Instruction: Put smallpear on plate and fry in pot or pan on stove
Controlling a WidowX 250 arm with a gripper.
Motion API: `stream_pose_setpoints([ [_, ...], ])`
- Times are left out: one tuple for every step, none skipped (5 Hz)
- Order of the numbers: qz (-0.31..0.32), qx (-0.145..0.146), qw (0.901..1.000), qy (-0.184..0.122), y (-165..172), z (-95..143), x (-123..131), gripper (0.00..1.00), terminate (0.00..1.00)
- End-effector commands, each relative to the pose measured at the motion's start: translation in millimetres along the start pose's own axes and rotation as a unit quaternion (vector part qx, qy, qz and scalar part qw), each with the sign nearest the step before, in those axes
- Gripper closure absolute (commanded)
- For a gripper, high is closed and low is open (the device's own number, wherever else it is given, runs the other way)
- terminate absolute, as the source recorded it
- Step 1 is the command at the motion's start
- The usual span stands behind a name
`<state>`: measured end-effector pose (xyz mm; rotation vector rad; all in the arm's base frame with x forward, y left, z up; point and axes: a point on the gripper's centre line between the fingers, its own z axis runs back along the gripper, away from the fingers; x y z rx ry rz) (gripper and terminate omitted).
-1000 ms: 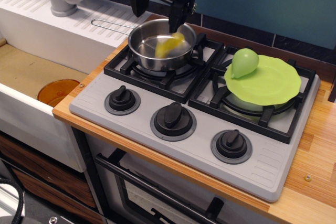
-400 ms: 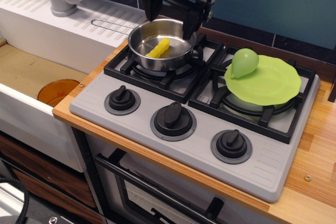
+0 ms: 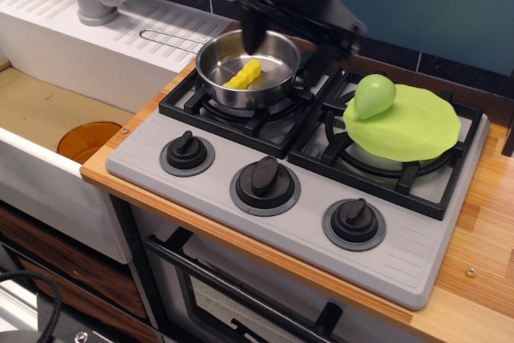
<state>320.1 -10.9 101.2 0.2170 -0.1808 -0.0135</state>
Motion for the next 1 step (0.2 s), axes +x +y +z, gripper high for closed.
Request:
stream_pose_setpoints([
  [0.026,0.004,0.9992,-0.029,-34.5,28.7,-3.4,0.0,1.0],
])
